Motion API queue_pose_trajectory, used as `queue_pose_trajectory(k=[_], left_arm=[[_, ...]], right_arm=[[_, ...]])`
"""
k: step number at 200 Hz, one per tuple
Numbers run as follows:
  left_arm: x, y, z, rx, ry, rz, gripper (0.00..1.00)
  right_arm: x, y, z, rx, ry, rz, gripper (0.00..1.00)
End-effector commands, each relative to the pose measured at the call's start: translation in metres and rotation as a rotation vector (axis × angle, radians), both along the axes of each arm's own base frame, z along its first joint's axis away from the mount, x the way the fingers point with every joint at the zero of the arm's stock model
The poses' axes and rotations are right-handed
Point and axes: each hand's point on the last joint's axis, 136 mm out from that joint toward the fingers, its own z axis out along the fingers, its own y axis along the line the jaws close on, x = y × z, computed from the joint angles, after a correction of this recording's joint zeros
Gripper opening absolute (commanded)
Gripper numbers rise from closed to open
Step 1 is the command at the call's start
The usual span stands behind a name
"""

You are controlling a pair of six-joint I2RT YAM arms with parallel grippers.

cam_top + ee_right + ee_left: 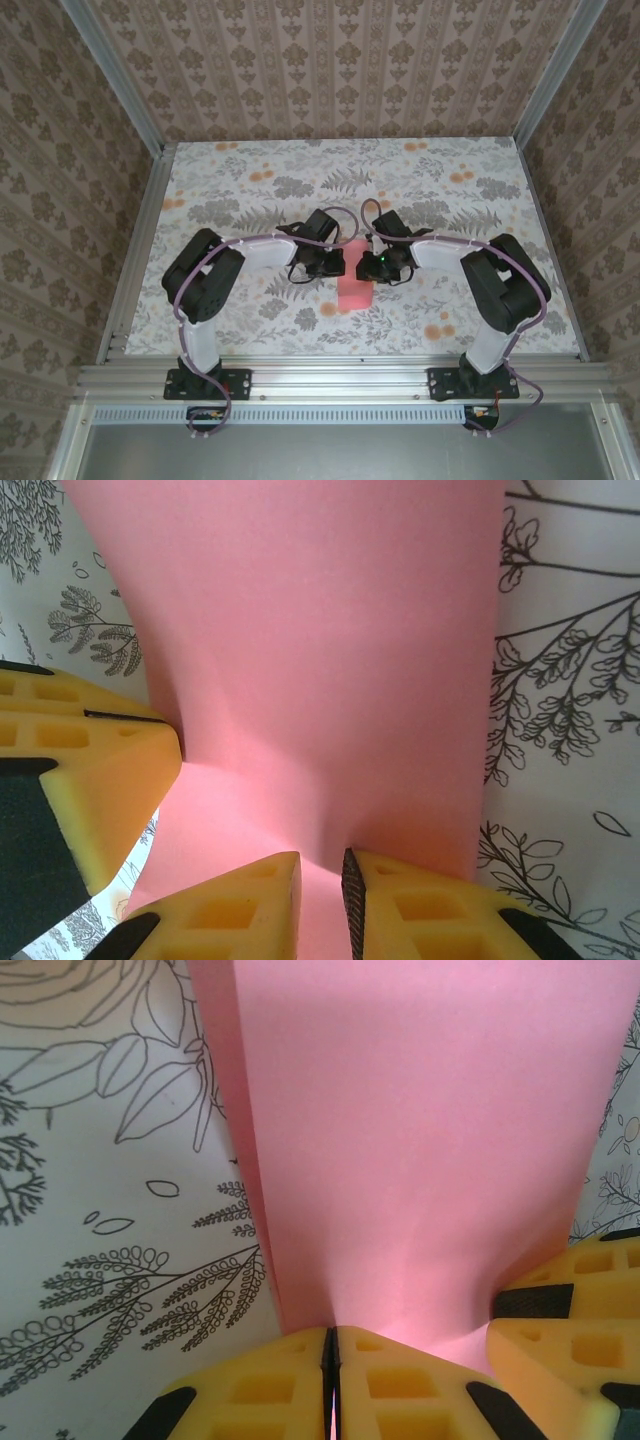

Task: Fold a paper plane with a square sheet of paper (pick it up from the middle)
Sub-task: Fold the square sheet of paper in half at the center of the table.

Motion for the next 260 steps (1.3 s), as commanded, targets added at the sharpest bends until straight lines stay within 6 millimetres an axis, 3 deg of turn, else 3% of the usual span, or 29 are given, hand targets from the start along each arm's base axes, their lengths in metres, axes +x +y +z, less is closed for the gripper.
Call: queue_pose_trajectory(k=[1, 38, 54, 95, 125, 157, 182, 231, 260], left_arm=[[-0.010, 0.016, -0.026, 0.109, 0.040, -0.014, 0.11], [-0.011, 0.017, -0.028, 0.116, 0.044, -0.012, 0.11], [-0.011, 0.018, -0.028, 0.120, 0.044, -0.011, 0.11], [-0.011, 0.019, -0.029, 0.125, 0.045, -0.009, 0.11], [-0.011, 0.019, -0.030, 0.129, 0.046, -0.006, 0.11], [-0.010, 0.019, -0.030, 0.130, 0.046, -0.005, 0.11], [-0.010, 0.019, -0.030, 0.129, 0.046, -0.003, 0.11], [-0.010, 0.019, -0.030, 0.131, 0.043, -0.002, 0.11], [-0.009, 0.019, -0.030, 0.133, 0.041, -0.004, 0.11]], right_arm=[[-0.012, -0.015, -0.022, -0.060, 0.067, -0.025, 0.22], [-0.010, 0.005, 0.016, 0.088, 0.010, -0.007, 0.23], [-0.017, 0.008, 0.024, 0.132, 0.017, 0.001, 0.23], [-0.046, -0.004, -0.002, 0.105, 0.106, -0.010, 0.23], [-0.052, -0.015, -0.020, 0.033, 0.146, -0.026, 0.23], [-0.051, -0.005, 0.003, 0.088, 0.112, -0.002, 0.23], [-0.062, -0.001, 0.015, 0.129, 0.106, 0.009, 0.23], [-0.092, -0.009, -0.019, 0.030, 0.209, -0.007, 0.21], [-0.096, -0.016, -0.025, -0.037, 0.219, -0.015, 0.19]])
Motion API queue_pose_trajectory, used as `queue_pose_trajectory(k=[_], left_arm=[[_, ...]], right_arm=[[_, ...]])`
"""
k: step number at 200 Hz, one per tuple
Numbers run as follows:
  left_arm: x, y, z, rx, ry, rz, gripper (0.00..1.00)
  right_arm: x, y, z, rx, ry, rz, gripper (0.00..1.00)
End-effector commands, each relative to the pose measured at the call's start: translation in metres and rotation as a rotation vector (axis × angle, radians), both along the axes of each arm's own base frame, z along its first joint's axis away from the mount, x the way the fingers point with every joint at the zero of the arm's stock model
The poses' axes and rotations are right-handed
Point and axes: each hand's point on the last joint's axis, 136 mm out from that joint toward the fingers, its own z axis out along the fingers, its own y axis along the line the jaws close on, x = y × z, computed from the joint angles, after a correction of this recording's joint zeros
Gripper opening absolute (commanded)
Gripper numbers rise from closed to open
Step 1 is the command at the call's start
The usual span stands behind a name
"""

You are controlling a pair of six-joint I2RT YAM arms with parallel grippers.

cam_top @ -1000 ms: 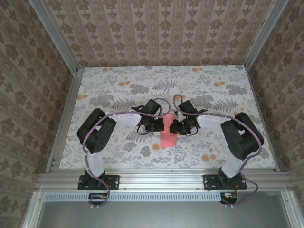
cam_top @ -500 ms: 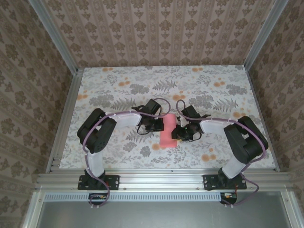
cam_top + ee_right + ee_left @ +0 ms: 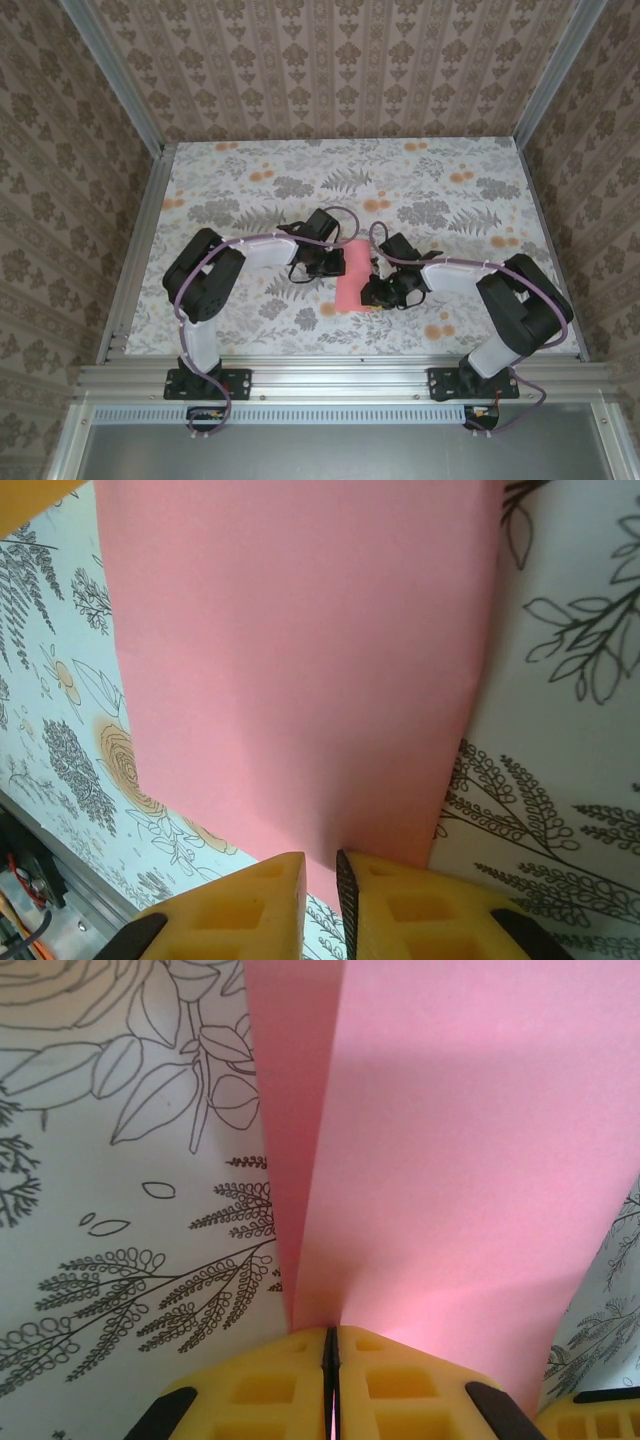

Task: Fold a paper plane with a square sheet of paper (pick it up from the middle)
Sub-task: Fold the square sheet of paper in half at the center of the table.

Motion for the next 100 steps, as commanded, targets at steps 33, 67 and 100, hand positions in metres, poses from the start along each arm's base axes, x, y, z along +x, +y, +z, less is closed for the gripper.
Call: queue_pose_trajectory(k=[33, 67, 100], left_arm=[[-0.010, 0.020, -0.030, 0.130, 0.037, -0.006, 0.11], [-0.009, 0.019, -0.029, 0.126, 0.035, -0.010, 0.11], [-0.009, 0.019, -0.028, 0.127, 0.032, -0.015, 0.10]], right_arm=[[-0.009, -0.005, 0.007, -0.026, 0.005, -0.030, 0.19], [-0.017, -0.008, -0.007, -0.019, 0.049, -0.063, 0.18], [-0.029, -0.019, -0.025, -0.076, 0.099, -0.082, 0.16]])
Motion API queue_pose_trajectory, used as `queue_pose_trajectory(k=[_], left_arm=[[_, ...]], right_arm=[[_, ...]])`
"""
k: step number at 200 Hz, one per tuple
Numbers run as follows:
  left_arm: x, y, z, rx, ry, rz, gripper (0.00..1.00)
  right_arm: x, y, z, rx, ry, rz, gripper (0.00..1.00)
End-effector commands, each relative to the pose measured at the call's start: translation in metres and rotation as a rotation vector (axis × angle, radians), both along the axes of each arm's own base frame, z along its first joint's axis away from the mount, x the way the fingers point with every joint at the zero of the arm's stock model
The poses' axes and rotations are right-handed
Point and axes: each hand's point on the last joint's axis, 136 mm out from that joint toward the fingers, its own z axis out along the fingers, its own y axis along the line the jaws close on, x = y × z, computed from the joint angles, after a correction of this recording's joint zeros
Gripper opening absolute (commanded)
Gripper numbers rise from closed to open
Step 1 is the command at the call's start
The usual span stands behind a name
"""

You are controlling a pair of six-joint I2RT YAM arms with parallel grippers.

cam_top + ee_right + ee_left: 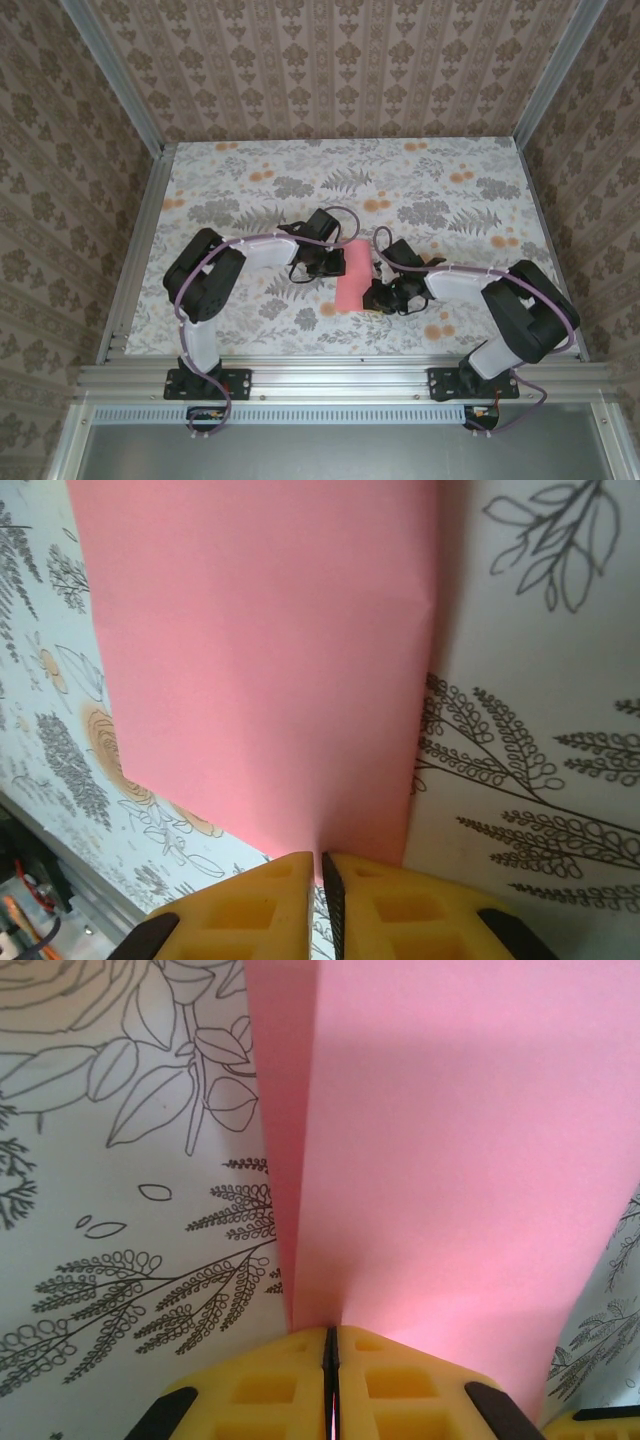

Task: Fold a paper plane with a square sheet of paper (pick it up from the middle)
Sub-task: Fold the square sheet of paper in half at the center of the table.

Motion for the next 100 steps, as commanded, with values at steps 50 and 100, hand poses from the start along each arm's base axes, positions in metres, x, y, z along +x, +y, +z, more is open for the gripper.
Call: queue_pose_trajectory(k=[50, 100], left_arm=[[-0.007, 0.018, -0.023, 0.116, 0.022, -0.019, 0.10], [-0.007, 0.017, -0.023, 0.118, 0.022, -0.028, 0.10]], right_arm=[[0.045, 0.002, 0.042, -0.013, -0.145, -0.041, 0.19], [0.107, 0.006, 0.037, 0.006, -0.185, -0.105, 0.18]])
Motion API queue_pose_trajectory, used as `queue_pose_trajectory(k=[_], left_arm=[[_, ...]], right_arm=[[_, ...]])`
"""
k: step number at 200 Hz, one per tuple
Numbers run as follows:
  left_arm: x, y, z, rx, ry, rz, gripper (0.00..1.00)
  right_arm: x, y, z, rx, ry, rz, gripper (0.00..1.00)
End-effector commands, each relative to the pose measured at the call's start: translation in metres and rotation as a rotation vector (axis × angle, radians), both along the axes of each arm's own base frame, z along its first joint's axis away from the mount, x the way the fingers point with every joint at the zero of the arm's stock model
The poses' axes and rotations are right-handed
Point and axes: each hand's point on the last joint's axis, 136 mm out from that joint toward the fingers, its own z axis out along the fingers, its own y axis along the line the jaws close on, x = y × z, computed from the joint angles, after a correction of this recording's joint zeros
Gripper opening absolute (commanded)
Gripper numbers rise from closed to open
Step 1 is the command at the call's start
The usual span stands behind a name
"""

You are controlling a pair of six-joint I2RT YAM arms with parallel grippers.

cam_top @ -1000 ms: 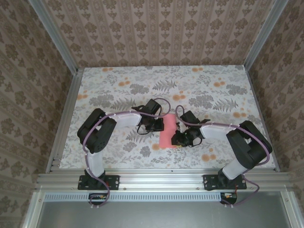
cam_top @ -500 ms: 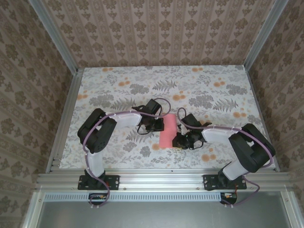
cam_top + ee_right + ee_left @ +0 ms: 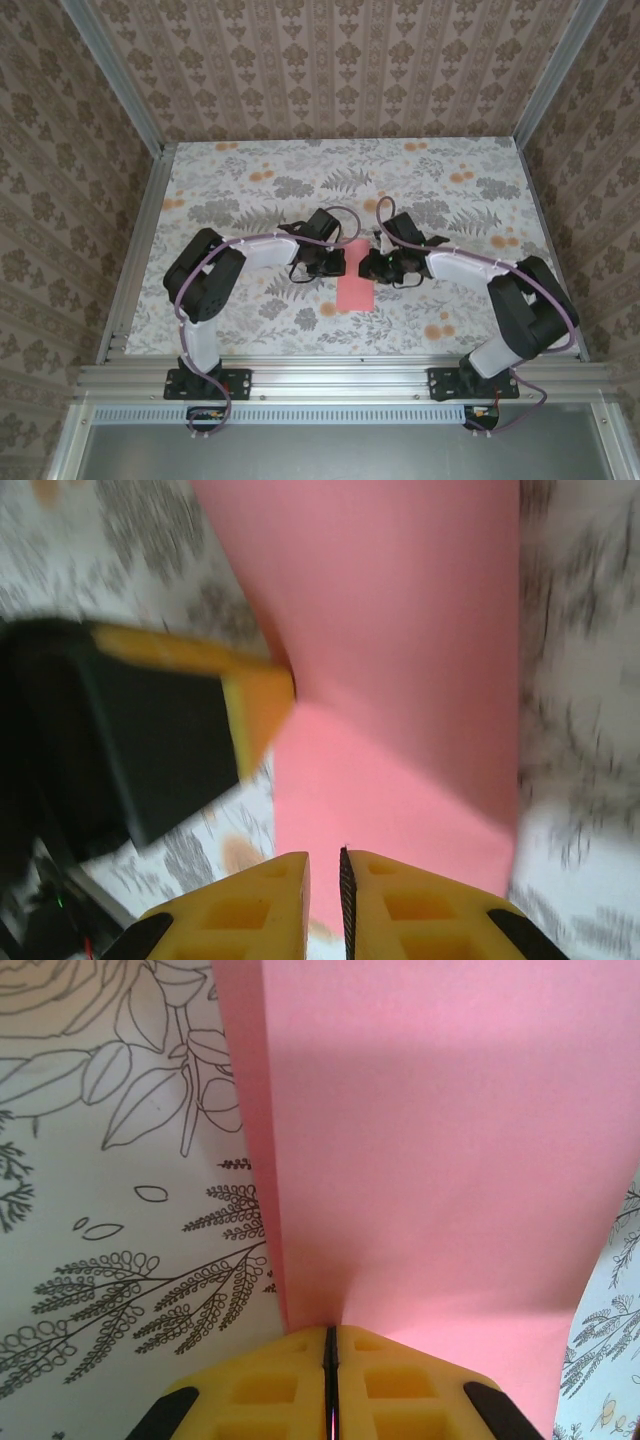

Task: Fold a paper plane with a square sheet of paper (pick it up from the middle)
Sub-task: Fold the square sheet of paper in half at the center of the table.

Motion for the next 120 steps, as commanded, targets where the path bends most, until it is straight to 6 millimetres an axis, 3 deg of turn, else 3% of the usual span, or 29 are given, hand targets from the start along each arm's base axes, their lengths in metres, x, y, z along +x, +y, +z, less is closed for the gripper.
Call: queue_pose_trajectory(k=[1, 27, 79, 95, 120], left_arm=[[-0.008, 0.017, -0.024, 0.112, 0.030, -0.012, 0.10], [-0.008, 0.018, -0.023, 0.115, 0.029, -0.013, 0.10], [-0.009, 0.023, -0.026, 0.128, 0.033, -0.015, 0.10], [-0.010, 0.023, -0.026, 0.132, 0.034, -0.019, 0.10], [-0.009, 0.023, -0.025, 0.132, 0.030, -0.024, 0.10]], right_arm=[[0.026, 0.002, -0.009, -0.012, -0.013, -0.014, 0.18], [0.035, 0.004, -0.025, -0.005, 0.021, -0.024, 0.18], [0.036, -0.028, -0.062, -0.044, 0.109, -0.153, 0.18], [0.038, -0.021, -0.056, -0.002, 0.108, -0.142, 0.18], [0.048, -0.015, -0.030, 0.045, 0.039, -0.136, 0.18]])
